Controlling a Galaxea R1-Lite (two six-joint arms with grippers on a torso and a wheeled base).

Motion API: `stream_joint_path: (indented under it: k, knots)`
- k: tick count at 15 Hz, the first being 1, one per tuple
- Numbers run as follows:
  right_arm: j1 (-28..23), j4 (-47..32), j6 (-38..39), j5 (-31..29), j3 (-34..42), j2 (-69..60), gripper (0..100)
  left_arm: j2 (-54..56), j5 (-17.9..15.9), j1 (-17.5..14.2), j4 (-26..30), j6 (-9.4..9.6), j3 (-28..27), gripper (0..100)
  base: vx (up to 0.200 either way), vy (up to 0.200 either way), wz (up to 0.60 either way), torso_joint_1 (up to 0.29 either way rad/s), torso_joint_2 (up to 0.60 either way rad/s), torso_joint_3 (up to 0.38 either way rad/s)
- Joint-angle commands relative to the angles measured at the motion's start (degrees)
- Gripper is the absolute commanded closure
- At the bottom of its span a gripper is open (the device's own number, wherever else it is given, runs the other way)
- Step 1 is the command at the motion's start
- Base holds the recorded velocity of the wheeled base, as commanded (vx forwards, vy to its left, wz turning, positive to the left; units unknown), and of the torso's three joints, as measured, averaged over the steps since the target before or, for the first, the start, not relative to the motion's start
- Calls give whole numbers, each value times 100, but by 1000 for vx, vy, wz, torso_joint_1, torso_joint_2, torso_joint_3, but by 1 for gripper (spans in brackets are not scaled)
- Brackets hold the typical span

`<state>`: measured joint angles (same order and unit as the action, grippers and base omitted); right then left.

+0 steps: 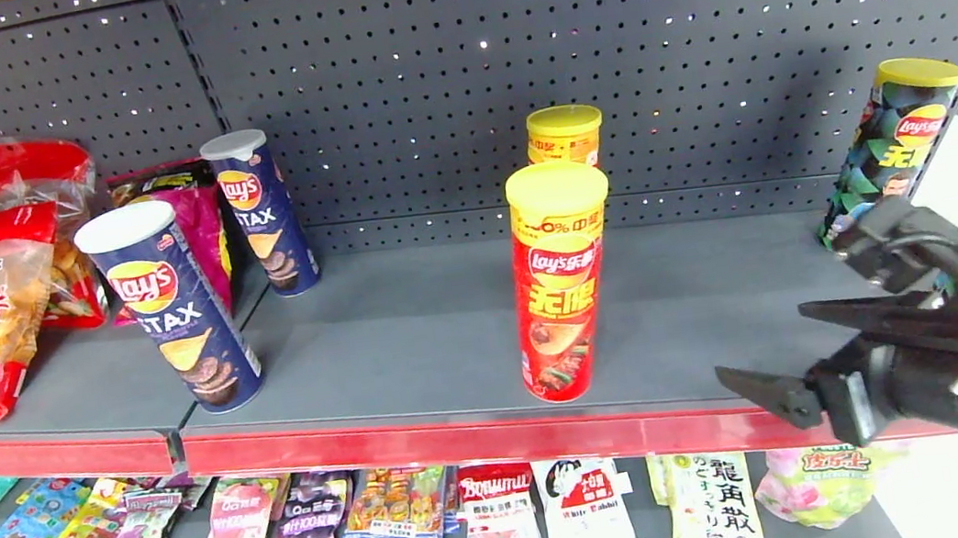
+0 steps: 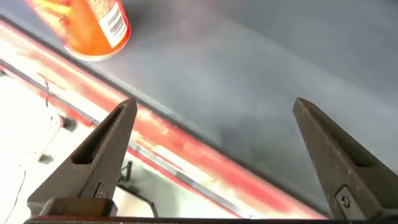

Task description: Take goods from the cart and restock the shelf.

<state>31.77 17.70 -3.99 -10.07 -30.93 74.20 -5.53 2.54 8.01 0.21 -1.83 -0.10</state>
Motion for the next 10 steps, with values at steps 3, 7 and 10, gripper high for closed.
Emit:
stream_joint_path:
  k: [3, 7, 10]
  knots:
    - [-1586, -65, -779, 1895, 1950, -3131, 0, -9, 1, -1, -3, -2, 1, 0, 0, 0, 0, 0, 0, 0]
    - [-2702, -74, -779, 2237, 2855, -4933, 0, -9, 1, -1, 6, -2, 1, 0, 0, 0, 0, 0, 0, 0]
    - [-3177, -337, -586, 2035, 3093, -5803, 0, -9, 1, -1, 6, -2, 1, 0, 0, 0, 0, 0, 0, 0]
